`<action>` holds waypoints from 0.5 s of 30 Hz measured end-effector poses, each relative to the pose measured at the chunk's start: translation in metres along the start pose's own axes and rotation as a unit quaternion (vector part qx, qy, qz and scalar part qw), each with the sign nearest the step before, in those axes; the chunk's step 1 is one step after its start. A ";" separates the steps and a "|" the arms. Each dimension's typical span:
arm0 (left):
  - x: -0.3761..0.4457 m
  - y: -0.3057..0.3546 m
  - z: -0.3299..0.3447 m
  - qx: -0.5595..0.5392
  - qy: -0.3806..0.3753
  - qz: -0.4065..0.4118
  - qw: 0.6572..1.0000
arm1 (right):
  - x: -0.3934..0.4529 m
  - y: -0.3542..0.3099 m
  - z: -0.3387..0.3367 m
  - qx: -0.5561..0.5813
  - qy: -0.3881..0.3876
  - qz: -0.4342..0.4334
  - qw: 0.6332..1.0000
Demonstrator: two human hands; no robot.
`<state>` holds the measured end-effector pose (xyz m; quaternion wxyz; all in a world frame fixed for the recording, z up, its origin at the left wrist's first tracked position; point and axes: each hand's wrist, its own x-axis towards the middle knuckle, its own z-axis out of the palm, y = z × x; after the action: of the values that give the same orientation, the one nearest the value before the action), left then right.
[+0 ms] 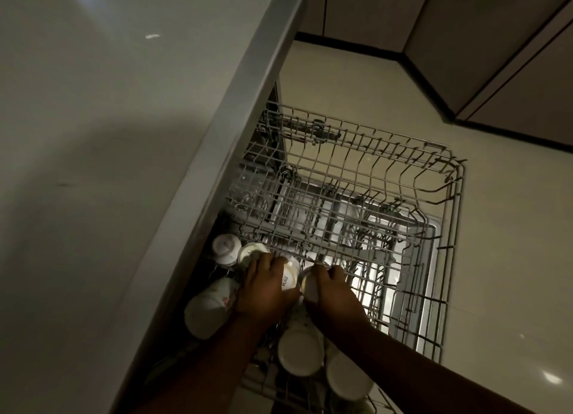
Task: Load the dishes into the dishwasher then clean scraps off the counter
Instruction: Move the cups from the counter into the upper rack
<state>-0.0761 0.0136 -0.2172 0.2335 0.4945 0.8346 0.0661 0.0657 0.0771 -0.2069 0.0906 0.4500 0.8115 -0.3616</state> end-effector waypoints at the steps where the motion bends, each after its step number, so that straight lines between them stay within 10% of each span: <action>1: 0.001 0.000 0.000 0.006 -0.005 0.007 1.000 | 0.003 0.002 -0.001 -0.001 -0.009 -0.005 1.000; 15: 0.026 0.005 0.009 0.200 0.047 0.078 0.976 | 0.028 0.018 0.011 0.020 -0.047 -0.035 0.998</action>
<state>-0.0785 0.0376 -0.2322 0.0847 0.5913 0.7997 -0.0609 0.0620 0.0942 -0.2375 0.1071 0.4054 0.8140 -0.4021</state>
